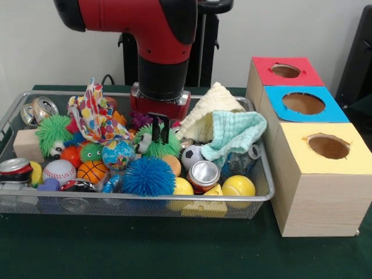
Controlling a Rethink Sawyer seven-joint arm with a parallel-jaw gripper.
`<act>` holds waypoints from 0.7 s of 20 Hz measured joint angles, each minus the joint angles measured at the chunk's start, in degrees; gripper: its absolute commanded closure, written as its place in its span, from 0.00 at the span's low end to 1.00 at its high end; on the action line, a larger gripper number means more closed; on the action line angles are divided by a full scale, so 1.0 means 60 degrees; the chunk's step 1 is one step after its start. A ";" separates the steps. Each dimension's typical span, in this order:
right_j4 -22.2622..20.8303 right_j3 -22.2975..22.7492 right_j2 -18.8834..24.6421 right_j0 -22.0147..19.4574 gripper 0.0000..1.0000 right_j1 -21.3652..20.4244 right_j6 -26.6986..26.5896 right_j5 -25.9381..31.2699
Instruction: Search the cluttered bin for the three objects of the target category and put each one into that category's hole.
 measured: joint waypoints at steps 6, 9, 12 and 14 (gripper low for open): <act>0.0165 0.0206 0.0003 0.0407 1.00 -0.0753 0.0000 0.0294; 0.0266 0.0294 0.0001 0.0599 1.00 -0.1061 0.0000 0.0371; 0.0398 0.0379 0.0003 0.0790 1.00 -0.1350 0.0000 0.0395; 0.0482 0.0438 0.0001 0.0882 1.00 -0.1504 0.0000 0.0395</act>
